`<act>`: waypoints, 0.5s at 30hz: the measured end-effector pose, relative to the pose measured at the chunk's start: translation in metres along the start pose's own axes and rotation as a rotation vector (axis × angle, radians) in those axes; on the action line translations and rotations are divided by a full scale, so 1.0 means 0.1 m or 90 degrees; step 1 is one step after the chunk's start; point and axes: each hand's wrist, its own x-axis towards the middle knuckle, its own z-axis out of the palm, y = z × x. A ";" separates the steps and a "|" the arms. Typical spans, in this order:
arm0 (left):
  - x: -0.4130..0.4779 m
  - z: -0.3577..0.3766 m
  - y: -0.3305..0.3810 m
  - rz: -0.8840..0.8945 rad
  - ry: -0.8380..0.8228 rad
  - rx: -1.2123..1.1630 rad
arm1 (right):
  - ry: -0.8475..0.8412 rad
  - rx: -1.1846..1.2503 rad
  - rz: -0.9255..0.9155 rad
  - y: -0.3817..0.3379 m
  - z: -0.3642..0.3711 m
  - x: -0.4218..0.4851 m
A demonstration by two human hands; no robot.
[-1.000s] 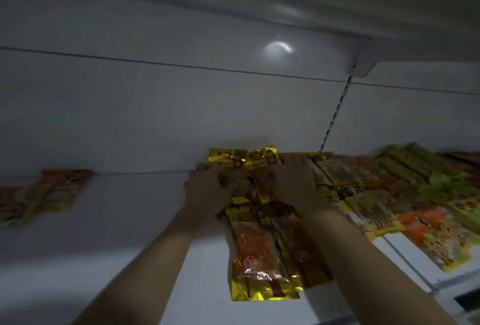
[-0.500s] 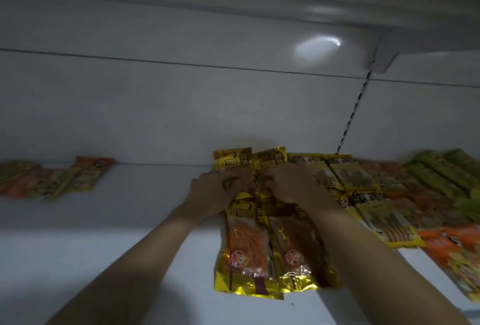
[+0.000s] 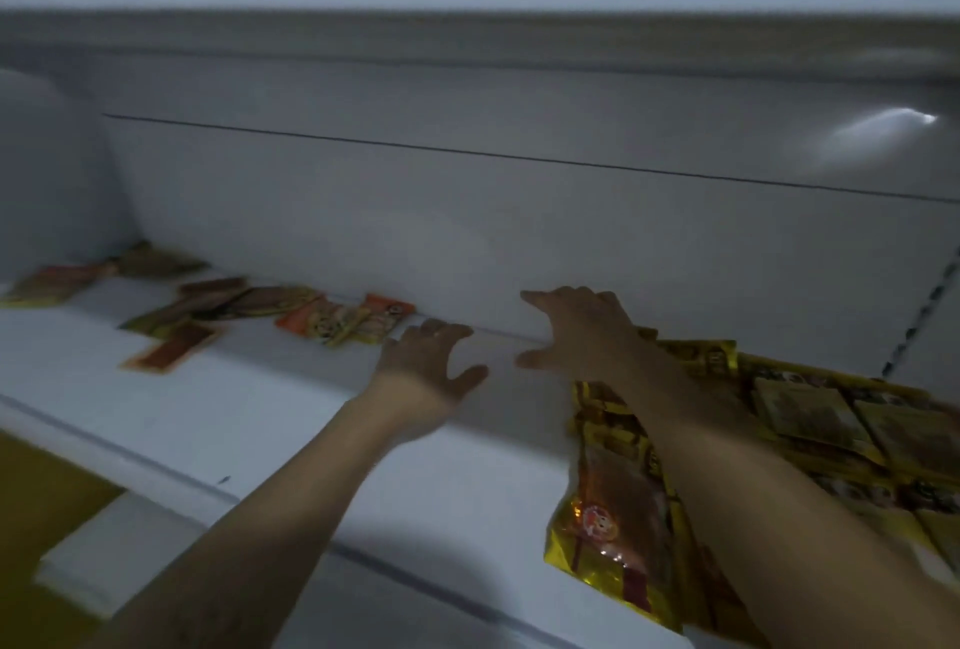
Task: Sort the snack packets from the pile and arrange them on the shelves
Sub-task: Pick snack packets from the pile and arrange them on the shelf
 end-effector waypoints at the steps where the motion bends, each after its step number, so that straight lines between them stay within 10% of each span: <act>1: -0.06 -0.06 -0.15 -0.020 0.013 0.006 | 0.002 0.000 -0.025 -0.14 0.00 0.08; 15: -0.78 -0.88 -2.19 -0.234 0.097 0.117 | -0.040 0.103 -0.213 -2.36 0.24 1.13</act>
